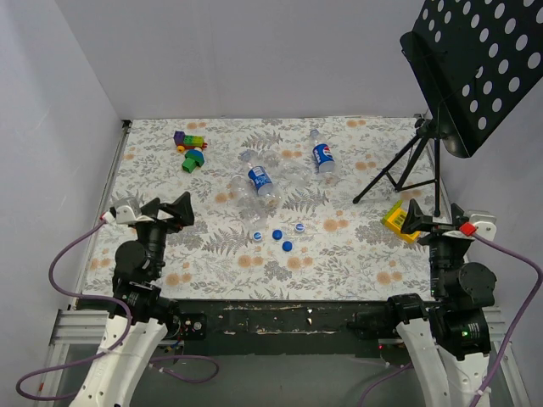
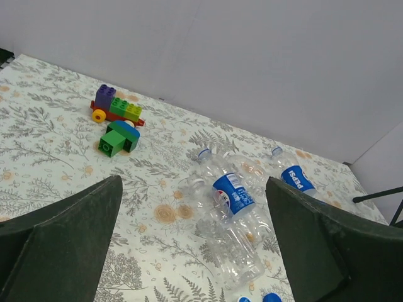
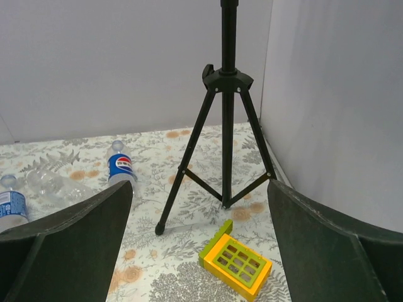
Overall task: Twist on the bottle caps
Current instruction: Pick up the plastic bottle at the center of the board.
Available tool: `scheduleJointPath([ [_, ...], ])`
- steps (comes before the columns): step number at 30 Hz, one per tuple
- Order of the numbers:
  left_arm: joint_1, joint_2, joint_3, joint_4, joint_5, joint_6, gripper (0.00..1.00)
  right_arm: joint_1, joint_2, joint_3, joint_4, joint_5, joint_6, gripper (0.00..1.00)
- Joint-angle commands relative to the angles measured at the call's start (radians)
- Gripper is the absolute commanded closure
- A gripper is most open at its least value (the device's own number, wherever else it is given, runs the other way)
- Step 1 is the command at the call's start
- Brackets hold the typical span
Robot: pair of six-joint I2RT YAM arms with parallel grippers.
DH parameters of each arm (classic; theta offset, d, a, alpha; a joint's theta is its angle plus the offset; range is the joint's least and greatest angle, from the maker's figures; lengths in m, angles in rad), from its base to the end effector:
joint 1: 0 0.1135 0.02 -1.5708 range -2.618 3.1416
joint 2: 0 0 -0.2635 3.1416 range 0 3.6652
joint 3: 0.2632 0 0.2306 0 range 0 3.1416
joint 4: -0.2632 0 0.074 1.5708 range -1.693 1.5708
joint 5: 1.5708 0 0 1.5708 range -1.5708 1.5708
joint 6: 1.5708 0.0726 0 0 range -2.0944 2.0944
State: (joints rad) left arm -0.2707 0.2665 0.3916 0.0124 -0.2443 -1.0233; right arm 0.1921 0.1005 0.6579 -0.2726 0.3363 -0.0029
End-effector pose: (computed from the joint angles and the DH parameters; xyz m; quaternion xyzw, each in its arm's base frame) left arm 0.1226 -0.0158 0.2900 -0.3250 0.5726 -0.3873 0.6454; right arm 0.0555 -0.0136 0.3487 0.0758 0.6014 -0.0254 0.7950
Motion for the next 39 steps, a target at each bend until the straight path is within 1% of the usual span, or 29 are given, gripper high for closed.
scheduleJointPath([
  [1, -0.004, 0.042, 0.075, -0.092, -0.010, -0.060, 0.02, 0.004, 0.025, 0.045, -0.019, -0.006, 0.006, 0.04],
  [3, -0.005, 0.088, 0.114, -0.156, -0.018, -0.093, 0.02, 0.004, 0.031, 0.046, -0.022, -0.017, 0.006, 0.04],
  [8, -0.005, 0.264, 0.252, -0.345, -0.006, -0.167, 0.02, 0.004, 0.083, 0.068, -0.039, -0.065, 0.006, 0.04],
  [13, -0.004, 0.476, 0.397, -0.511, 0.075, -0.244, 0.02, 0.004, 0.123, 0.063, -0.051, -0.100, 0.030, 0.04],
  [15, -0.002, 0.561, 0.443, -0.558, 0.120, -0.274, 0.02, 0.004, 0.125, 0.037, -0.036, -0.132, 0.037, 0.04],
  [18, -0.002, 0.687, 0.496, -0.620, 0.146, -0.359, 0.02, 0.004, 0.111, -0.015, 0.001, -0.144, 0.079, 0.04],
  [22, -0.007, 0.829, 0.550, -0.640, 0.236, -0.444, 0.02, 0.004, 0.099, -0.095, 0.050, -0.160, 0.103, 0.04],
  [26, -0.019, 0.921, 0.581, -0.606, 0.244, -0.512, 0.02, 0.004, 0.094, -0.135, 0.084, -0.163, 0.124, 0.04],
  [27, -0.025, 0.948, 0.593, -0.601, 0.276, -0.529, 0.02, 0.006, 0.099, -0.135, 0.082, -0.171, 0.124, 0.04],
  [28, -0.035, 0.976, 0.605, -0.598, 0.277, -0.532, 0.02, 0.004, 0.099, -0.132, 0.081, -0.172, 0.123, 0.04],
  [31, -0.070, 1.051, 0.650, -0.609, 0.260, -0.552, 0.02, 0.006, 0.094, -0.132, 0.076, -0.178, 0.127, 0.04],
  [39, -0.196, 1.235, 0.751, -0.646, 0.097, -0.597, 0.02, 0.006, 0.048, -0.138, 0.078, -0.160, 0.133, 0.04],
])
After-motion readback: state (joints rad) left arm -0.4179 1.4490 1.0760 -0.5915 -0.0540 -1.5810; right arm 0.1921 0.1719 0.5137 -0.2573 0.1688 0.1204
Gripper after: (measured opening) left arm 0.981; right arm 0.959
